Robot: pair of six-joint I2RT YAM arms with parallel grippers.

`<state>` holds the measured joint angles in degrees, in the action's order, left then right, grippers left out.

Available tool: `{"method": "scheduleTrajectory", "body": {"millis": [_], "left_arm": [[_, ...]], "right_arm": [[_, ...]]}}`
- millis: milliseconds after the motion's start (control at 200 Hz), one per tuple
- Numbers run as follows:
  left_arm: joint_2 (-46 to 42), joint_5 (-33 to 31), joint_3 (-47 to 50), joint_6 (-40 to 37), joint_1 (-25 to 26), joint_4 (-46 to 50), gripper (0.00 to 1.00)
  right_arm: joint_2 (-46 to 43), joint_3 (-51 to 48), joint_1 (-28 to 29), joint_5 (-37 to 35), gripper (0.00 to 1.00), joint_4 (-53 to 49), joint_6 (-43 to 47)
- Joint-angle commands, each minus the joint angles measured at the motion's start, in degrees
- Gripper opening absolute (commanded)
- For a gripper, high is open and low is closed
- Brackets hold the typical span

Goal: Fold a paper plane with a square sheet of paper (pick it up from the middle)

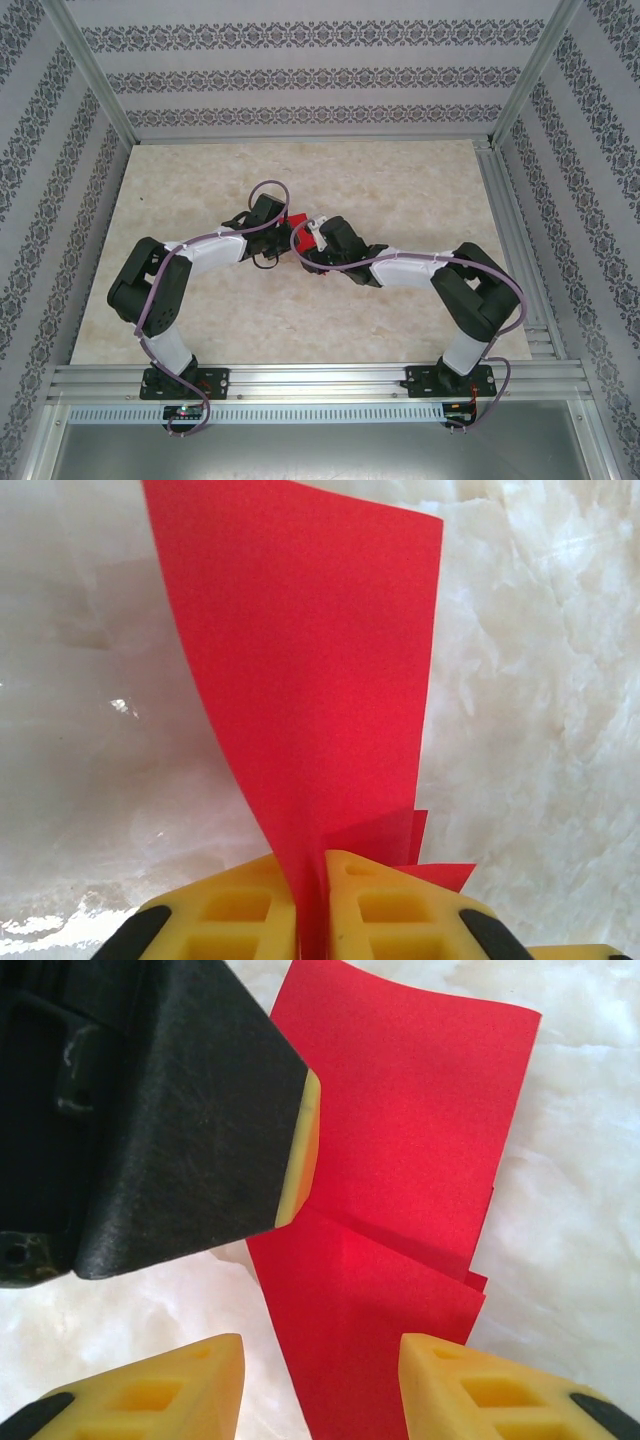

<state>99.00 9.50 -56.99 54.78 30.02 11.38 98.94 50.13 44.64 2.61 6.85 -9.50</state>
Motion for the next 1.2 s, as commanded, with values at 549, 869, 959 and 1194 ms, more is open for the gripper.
{"method": "scheduleTrajectory", "body": {"millis": [549,869,959,1194], "left_arm": [[-5.0,-0.6,-0.6,7.6,-0.5,2.6,0.07],[-4.6,0.9,-0.6,10.8,-0.5,3.3,0.05],[-4.6,1.0,-0.8,11.8,-0.4,3.7,0.05],[-4.8,1.1,-2.1,12.2,-0.4,5.6,0.06]], "right_arm": [[-2.3,-14.3,0.3,3.4,0.44,25.6,10.4],[2.0,-14.4,1.1,1.3,0.51,35.6,15.6],[3.7,-13.4,1.8,0.7,0.53,35.7,17.1],[8.1,-12.2,2.1,-1.7,0.52,38.6,18.8]]}}
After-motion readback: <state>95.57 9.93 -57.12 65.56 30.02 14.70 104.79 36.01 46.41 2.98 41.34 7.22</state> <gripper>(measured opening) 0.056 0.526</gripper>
